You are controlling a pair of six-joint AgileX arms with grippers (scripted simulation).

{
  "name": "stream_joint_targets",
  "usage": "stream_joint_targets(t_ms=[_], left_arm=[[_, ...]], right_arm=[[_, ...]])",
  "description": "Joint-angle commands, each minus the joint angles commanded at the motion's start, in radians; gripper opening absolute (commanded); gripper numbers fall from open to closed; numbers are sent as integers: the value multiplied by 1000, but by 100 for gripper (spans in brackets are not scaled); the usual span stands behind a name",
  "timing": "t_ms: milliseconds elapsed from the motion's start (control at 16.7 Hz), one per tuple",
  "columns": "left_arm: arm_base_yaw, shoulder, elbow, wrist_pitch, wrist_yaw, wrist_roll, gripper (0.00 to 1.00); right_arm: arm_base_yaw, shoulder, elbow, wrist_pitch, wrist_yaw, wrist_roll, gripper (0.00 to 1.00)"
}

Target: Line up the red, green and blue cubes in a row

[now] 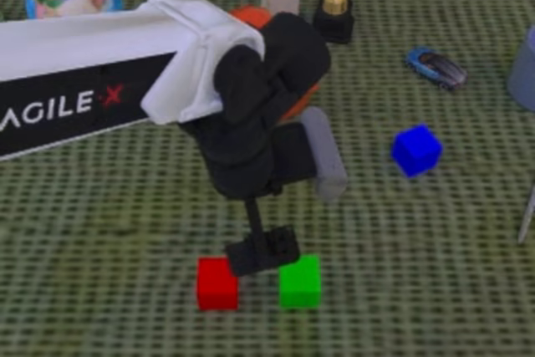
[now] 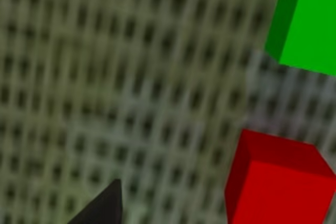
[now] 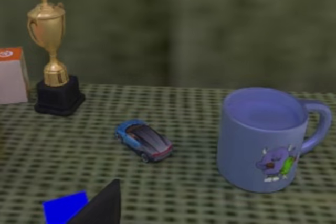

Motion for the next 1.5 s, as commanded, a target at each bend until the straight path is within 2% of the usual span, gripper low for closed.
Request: stream_joint_targets(t_ms=[240,720,960,1260,1500], left_arm=[[142,-288,-239,152,-8,-101,100],[465,-1054,-818,530,-8,-349,100],[607,-1420,-1075,714,-4,-467,100],[735,-1745,-1304,894,0,-579,100],[778,-1846,-1379,958,0,-618,100]], right_arm=[[46,350,318,-192,3,-21,100],[158,1310,1059,-668,5,-71,100],[209,1702,1376,-874,5,-93,100],[255,2021,1682,-1044,7,-113,100],[270,2129,1791,-1095,9,-119,100]])
